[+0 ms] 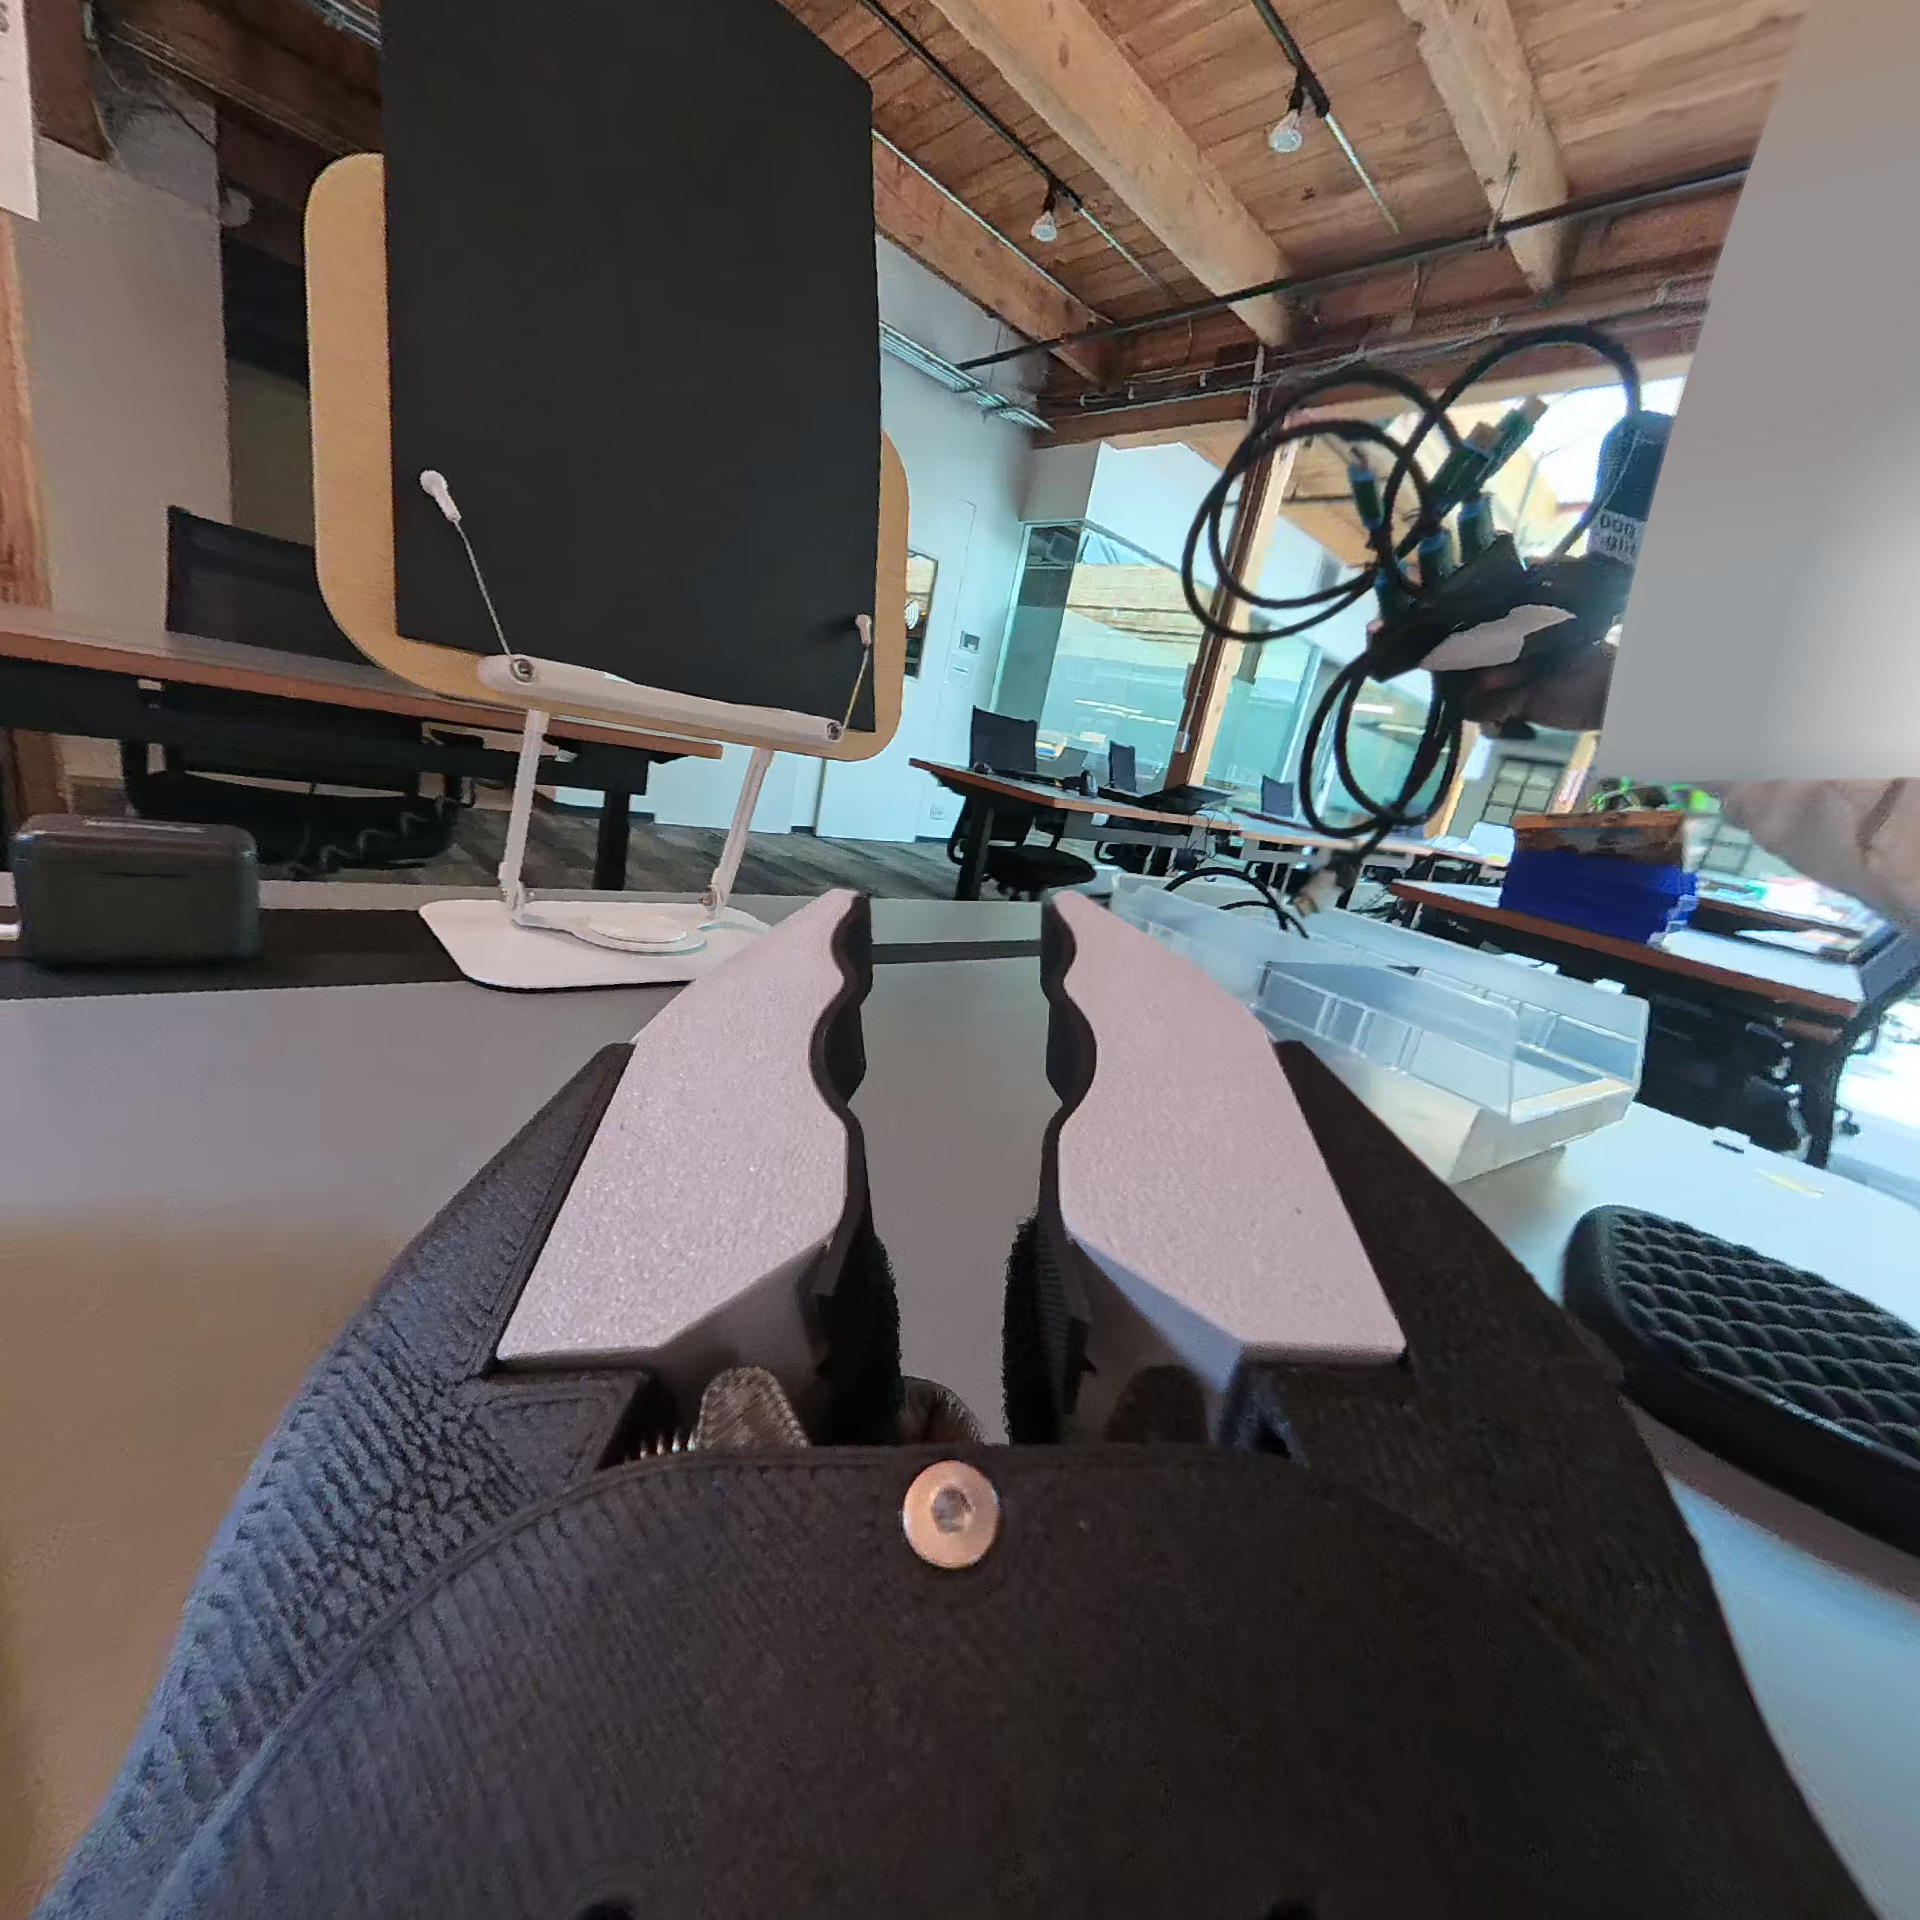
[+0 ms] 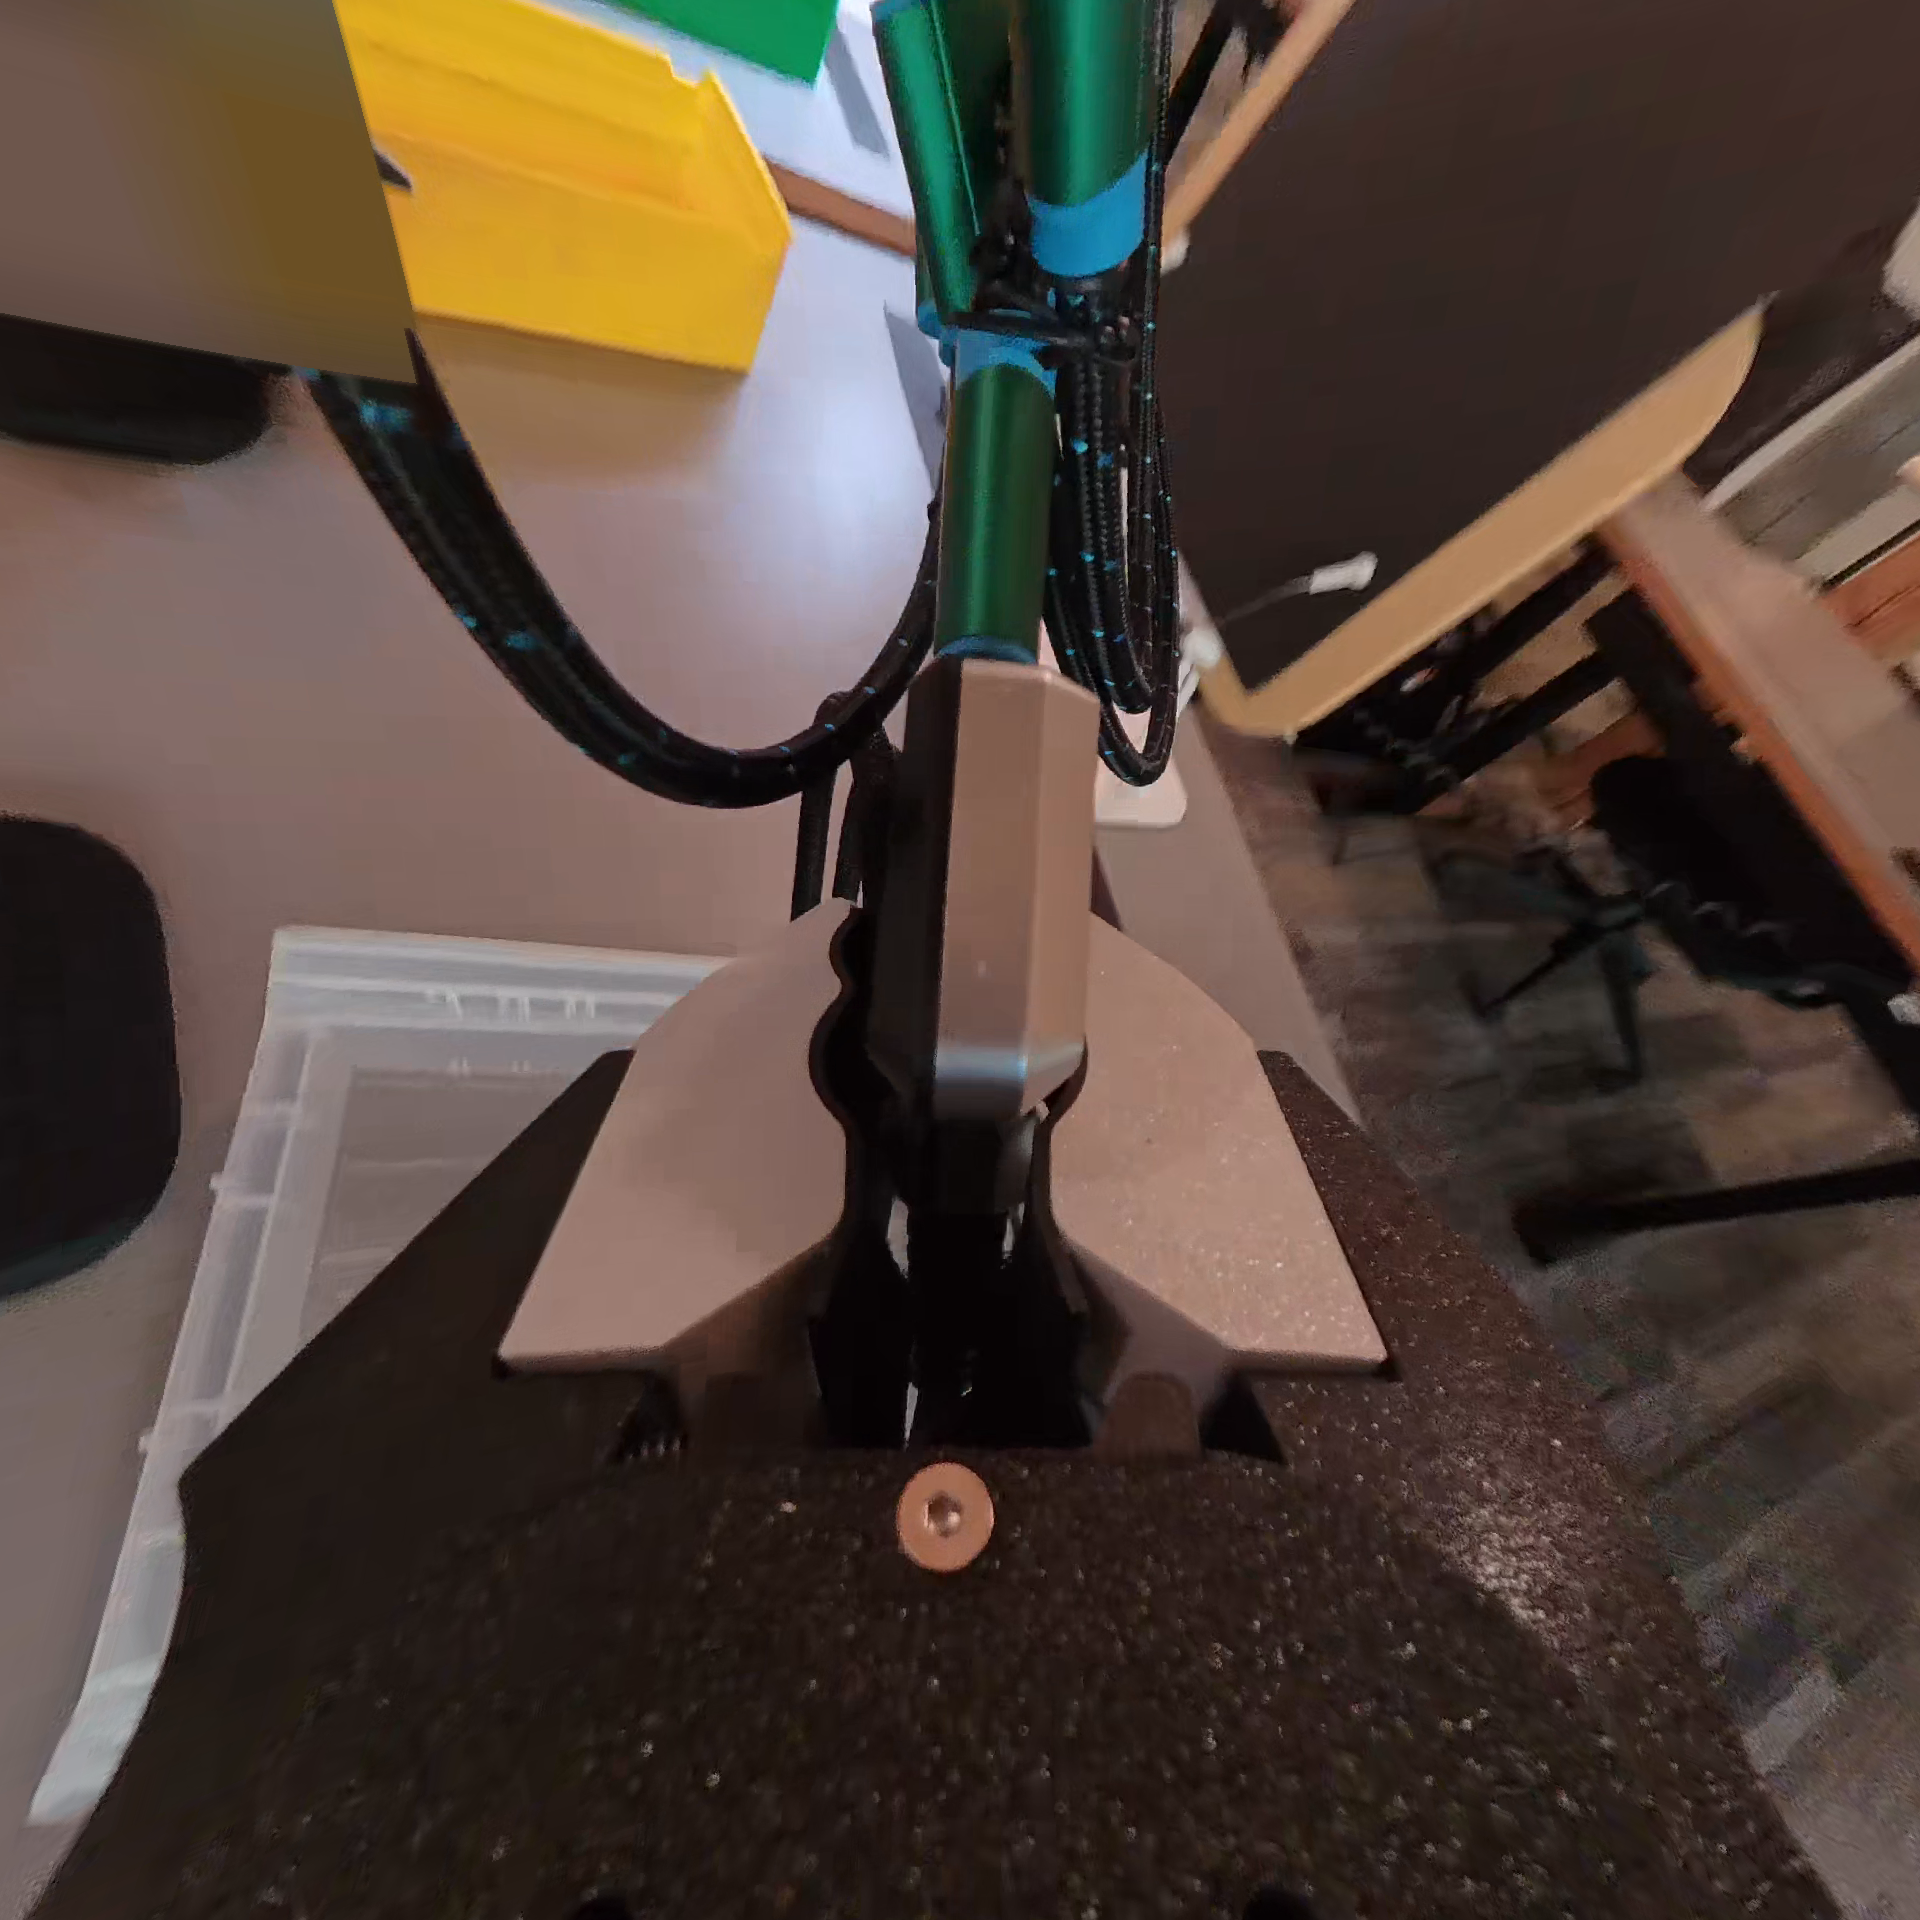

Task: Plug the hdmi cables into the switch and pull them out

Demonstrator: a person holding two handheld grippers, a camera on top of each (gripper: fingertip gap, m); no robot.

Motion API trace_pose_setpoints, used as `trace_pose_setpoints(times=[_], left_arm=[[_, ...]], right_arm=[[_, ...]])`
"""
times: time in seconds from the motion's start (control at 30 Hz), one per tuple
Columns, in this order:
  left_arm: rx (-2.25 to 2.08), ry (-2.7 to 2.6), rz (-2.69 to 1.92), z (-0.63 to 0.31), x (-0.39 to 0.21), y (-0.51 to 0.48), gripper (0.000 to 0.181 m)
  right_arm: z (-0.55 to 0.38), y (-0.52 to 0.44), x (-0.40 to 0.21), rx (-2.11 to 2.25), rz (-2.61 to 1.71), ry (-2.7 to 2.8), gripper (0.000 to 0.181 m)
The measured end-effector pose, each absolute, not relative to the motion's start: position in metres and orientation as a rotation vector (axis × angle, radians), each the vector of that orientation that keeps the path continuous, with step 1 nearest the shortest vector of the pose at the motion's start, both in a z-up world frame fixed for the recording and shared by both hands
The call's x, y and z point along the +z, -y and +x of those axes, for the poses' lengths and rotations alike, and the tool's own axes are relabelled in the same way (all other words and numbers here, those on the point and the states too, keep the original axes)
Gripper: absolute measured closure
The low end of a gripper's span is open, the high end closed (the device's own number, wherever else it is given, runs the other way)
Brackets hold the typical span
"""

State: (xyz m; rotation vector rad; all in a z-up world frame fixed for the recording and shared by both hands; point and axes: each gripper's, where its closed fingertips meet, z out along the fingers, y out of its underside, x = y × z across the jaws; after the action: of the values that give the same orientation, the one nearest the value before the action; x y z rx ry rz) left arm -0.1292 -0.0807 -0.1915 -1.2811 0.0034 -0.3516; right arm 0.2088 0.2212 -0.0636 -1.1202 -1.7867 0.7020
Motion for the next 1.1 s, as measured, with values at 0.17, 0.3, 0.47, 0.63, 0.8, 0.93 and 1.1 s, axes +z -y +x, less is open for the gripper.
trace_pose_setpoints(times=[0.17, 0.3, 0.47, 0.63, 0.8, 0.93, 1.1], left_arm=[[-0.279, -0.012, -1.314, -0.133, -0.197, 0.078, 0.151], [-0.261, 0.010, -1.323, -0.139, -0.200, 0.077, 0.151], [-0.279, 0.027, -1.323, -0.141, -0.201, 0.076, 0.151], [-0.301, 0.033, -1.322, -0.141, -0.202, 0.075, 0.151], [-0.321, 0.029, -1.314, -0.139, -0.201, 0.076, 0.151], [-0.320, 0.029, -1.311, -0.139, -0.201, 0.077, 0.151], [-0.337, 0.020, -1.320, -0.136, -0.203, 0.075, 0.151]], right_arm=[[0.228, -0.257, -0.123, 0.756, -1.370, 1.891, 0.152], [0.249, -0.269, -0.173, 0.759, -1.620, 1.995, 0.151], [0.247, -0.273, -0.182, 0.799, -1.714, 1.980, 0.151], [0.243, -0.273, -0.186, 0.889, -1.778, 1.897, 0.150], [0.234, -0.283, -0.201, 1.031, -1.880, 1.773, 0.148], [0.229, -0.300, -0.211, 0.961, -1.817, 1.710, 0.146], [0.219, -0.293, -0.207, 0.686, -1.517, 1.921, 0.148]])
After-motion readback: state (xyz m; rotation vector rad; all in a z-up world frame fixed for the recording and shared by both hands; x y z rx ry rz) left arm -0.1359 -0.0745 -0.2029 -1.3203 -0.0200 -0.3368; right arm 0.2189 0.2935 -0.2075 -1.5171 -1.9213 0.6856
